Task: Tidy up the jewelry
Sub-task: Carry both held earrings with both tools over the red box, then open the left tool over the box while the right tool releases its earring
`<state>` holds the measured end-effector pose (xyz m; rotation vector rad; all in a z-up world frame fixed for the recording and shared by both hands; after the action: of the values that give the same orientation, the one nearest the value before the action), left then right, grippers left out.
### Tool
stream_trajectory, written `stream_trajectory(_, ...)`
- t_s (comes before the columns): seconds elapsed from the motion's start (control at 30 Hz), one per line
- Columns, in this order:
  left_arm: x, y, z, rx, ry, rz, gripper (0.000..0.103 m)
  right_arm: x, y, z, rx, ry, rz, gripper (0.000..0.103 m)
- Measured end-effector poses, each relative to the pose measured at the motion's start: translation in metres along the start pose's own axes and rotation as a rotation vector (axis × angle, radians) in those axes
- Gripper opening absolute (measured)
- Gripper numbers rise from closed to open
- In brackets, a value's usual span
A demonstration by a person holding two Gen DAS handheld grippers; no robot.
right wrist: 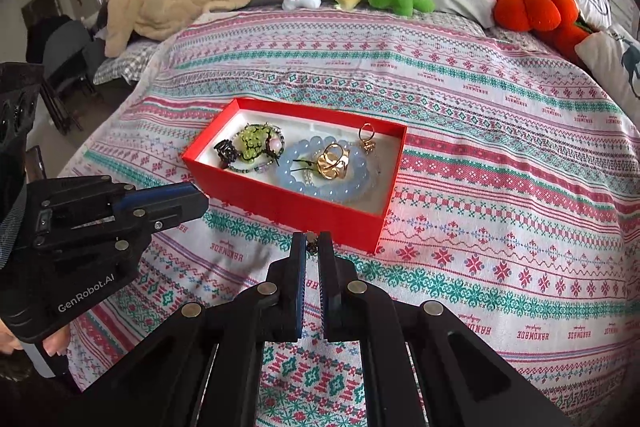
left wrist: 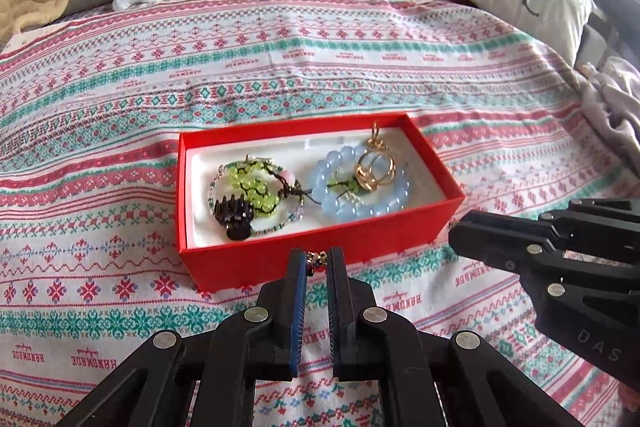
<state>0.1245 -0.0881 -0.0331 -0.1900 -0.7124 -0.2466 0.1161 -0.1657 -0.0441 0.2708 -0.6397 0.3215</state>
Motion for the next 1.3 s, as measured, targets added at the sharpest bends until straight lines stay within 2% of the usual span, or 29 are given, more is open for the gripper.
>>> stream_trajectory(0.2, 0.017, 0.004, -0.019, 0.008, -0.011, 0.017, 0.005, 0.009, -0.010, -0.007, -0.015, -0.006, -0.035, 0.006)
stream_trajectory(0.43, 0.019, 0.009, -0.041, 0.016, 0.007, 0.052, 0.006, 0.015, -0.025, -0.010, -0.023, -0.017, -0.065, 0.006)
stream_trajectory(0.57, 0.018, 0.005, -0.038, 0.027, 0.000, 0.029, 0.025, 0.018, -0.031, -0.011, -0.024, -0.023, -0.079, 0.006)
stream_trajectory(0.73, 0.016, 0.006, -0.028, 0.055, -0.009, -0.004, 0.028, 0.026, -0.033, -0.016, -0.027, -0.025, -0.090, 0.006)
stream_trajectory(0.97, 0.009, 0.015, -0.018, 0.069, 0.002, 0.006, 0.035, 0.034, -0.034, -0.033, -0.034, -0.007, -0.100, 0.006)
stream_trajectory(1.03, 0.007, 0.017, -0.016, 0.069, 0.008, 0.011, 0.039, 0.033, -0.034, -0.037, -0.036, 0.000, -0.100, 0.007)
stream_trajectory(1.1, 0.006, 0.018, -0.015, 0.068, 0.009, 0.014, 0.049, 0.033, -0.033, -0.039, -0.035, 0.008, -0.103, 0.008)
stream_trajectory(1.13, 0.005, 0.018, -0.014, 0.066, 0.011, 0.015, 0.053, 0.032, -0.033, -0.040, -0.032, 0.016, -0.104, 0.010)
stream_trajectory(1.17, 0.005, 0.017, -0.013, 0.065, 0.013, 0.014, 0.062, 0.031, -0.032, -0.040, -0.030, 0.020, -0.107, 0.012)
stream_trajectory(1.2, 0.004, 0.017, -0.012, 0.067, 0.014, 0.013, 0.070, 0.031, -0.032, -0.038, -0.029, 0.019, -0.108, 0.020)
stream_trajectory(1.23, 0.003, 0.015, -0.010, 0.072, 0.011, 0.011, 0.072, 0.031, -0.032, -0.036, -0.026, 0.014, -0.110, 0.031)
stream_trajectory(1.3, 0.000, 0.014, -0.005, 0.079, 0.014, 0.008, 0.081, 0.031, -0.030, -0.028, -0.009, -0.003, -0.118, 0.043)
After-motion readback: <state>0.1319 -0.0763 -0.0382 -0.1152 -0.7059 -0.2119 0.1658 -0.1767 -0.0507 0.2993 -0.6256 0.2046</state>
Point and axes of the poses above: each gripper's, at about its wrist camera, not at the fingertips, and z roughly against the way its jaws point, y to its left, x to its top, the point moved 9 cm from there along -z, roughly the way its jaws point, and after that the axes turned 3 degrees about x, right-handed, at the moved point
